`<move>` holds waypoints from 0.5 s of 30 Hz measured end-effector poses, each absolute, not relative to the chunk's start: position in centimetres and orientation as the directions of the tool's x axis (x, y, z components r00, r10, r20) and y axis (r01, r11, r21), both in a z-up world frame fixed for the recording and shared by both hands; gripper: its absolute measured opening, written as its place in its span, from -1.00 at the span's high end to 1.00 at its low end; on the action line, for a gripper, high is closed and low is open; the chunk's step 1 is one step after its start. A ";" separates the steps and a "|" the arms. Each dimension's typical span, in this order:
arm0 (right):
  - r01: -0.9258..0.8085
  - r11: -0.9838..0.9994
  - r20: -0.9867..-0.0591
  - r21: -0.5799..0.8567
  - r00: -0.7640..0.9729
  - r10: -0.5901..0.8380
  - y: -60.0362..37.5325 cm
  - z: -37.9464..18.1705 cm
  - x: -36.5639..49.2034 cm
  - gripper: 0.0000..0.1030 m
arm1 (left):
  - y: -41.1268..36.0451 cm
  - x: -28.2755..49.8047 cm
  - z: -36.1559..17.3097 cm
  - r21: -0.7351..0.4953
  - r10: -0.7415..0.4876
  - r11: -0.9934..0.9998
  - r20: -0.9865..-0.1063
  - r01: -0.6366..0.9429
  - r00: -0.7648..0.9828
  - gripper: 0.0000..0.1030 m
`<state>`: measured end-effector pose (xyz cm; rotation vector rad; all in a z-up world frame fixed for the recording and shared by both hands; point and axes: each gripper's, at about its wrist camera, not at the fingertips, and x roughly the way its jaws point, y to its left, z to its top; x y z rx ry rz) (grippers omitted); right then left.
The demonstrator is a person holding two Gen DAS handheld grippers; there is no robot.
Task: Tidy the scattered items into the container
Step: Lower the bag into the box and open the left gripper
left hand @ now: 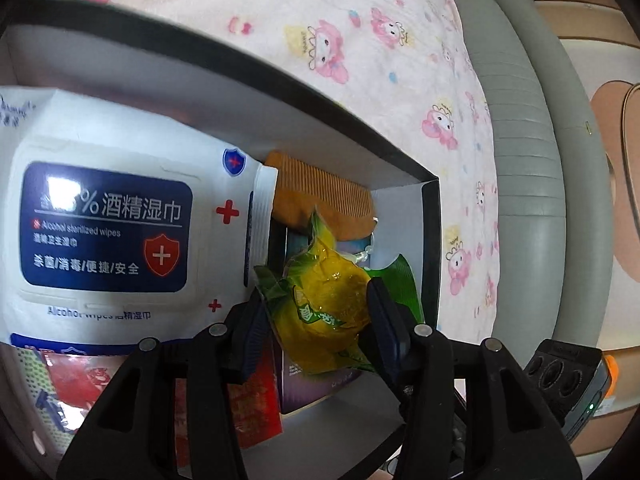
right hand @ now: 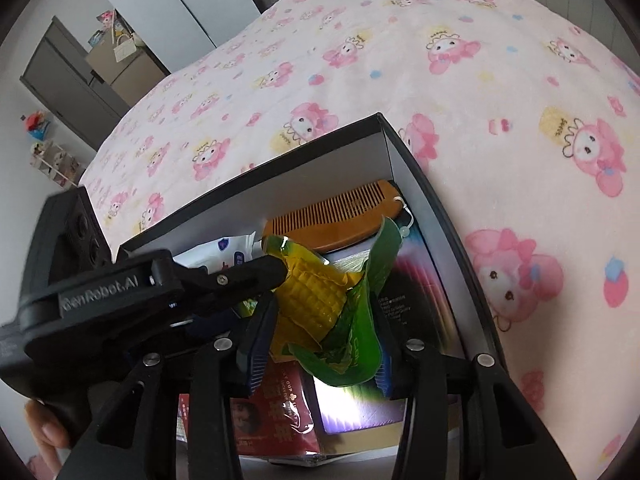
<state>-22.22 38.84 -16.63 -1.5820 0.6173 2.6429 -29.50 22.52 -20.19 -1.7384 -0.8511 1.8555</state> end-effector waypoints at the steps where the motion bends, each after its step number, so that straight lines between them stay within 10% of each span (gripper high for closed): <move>1: -0.201 -0.924 -0.849 0.325 -0.492 -0.192 38.9 -16.6 -22.1 0.23 | 22.5 -29.3 -19.7 -0.694 0.687 -0.716 -0.719 0.069 -0.105 0.03; 15: -0.209 -0.908 -0.813 0.364 -0.547 -0.200 40.2 -14.7 -20.0 0.23 | 21.3 -25.7 -17.1 -0.518 0.522 -0.853 -0.841 -0.070 -0.140 0.10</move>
